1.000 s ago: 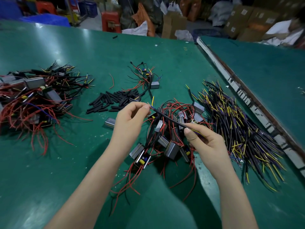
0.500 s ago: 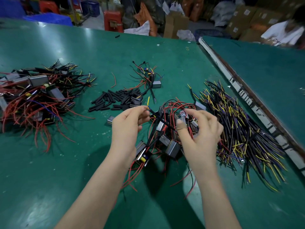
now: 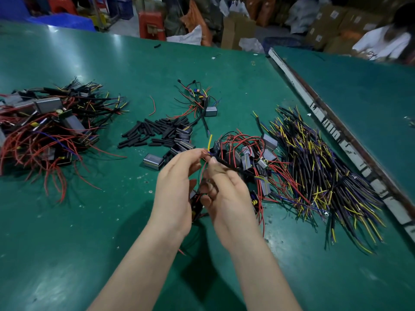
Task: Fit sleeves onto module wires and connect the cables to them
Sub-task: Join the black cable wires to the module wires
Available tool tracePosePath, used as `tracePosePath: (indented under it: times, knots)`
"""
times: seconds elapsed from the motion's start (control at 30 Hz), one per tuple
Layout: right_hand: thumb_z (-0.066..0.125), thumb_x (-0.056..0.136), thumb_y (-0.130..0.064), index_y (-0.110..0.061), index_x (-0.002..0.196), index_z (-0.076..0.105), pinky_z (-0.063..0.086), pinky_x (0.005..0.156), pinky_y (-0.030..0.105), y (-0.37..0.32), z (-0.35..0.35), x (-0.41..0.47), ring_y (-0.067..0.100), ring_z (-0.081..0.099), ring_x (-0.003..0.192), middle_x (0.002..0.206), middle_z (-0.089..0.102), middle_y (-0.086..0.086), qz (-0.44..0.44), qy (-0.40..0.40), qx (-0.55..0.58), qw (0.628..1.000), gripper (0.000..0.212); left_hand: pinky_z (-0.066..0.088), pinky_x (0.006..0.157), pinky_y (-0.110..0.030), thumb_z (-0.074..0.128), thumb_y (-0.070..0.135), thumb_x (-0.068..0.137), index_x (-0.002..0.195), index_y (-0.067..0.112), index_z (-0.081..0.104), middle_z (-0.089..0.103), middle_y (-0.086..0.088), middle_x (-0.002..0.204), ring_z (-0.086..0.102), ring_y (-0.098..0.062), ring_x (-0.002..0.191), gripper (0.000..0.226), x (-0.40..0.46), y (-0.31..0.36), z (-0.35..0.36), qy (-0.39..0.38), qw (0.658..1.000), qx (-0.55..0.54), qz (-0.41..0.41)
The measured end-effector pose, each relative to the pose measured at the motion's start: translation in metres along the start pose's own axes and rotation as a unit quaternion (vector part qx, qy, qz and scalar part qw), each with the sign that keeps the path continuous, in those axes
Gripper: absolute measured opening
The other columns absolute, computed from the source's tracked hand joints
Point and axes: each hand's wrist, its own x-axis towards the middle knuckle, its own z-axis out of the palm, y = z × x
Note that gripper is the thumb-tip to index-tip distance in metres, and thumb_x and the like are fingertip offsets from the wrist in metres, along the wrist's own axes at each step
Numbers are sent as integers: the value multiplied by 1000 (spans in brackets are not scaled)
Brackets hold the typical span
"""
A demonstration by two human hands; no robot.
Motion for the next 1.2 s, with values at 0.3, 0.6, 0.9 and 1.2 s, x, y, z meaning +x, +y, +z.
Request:
tracePosePath:
  times: [0.3, 0.6, 0.9, 1.2]
  knots:
    - [66, 87, -28, -24, 87, 62, 47, 69, 15, 15, -9, -2, 5, 63, 74, 81, 68, -8, -244, 70, -154, 955, 5, 43, 62, -21, 54, 14, 88, 67, 21, 66, 62, 6, 72, 55, -7, 71, 25, -10, -13, -1, 33, 999, 34, 23]
    - [58, 90, -24, -4, 86, 60, 42, 78, 20, 35, -32, -14, 15, 53, 84, 95, 49, -16, -464, 225, -372, 772, 20, 40, 67, -13, 64, 27, 89, 77, 23, 65, 60, 9, 77, 55, -2, 73, 13, -24, -36, -13, 0, 904, 347, 250]
    - [62, 91, -23, -23, 88, 53, 49, 65, 20, 23, -40, -16, 7, 61, 72, 79, 64, -11, -308, 170, -168, 921, 9, 39, 67, -12, 58, 27, 87, 79, 23, 62, 57, 14, 78, 53, 2, 75, 11, -27, -41, -7, -51, 885, 359, 292]
    - [73, 65, -8, -23, 76, 61, 50, 60, 20, 15, -39, -8, 13, 64, 65, 72, 69, 6, -173, 128, 90, 973, 22, 42, 68, -18, 62, 29, 86, 71, 33, 60, 62, 12, 77, 54, 1, 71, 17, -19, -43, -5, -58, 909, 346, 223]
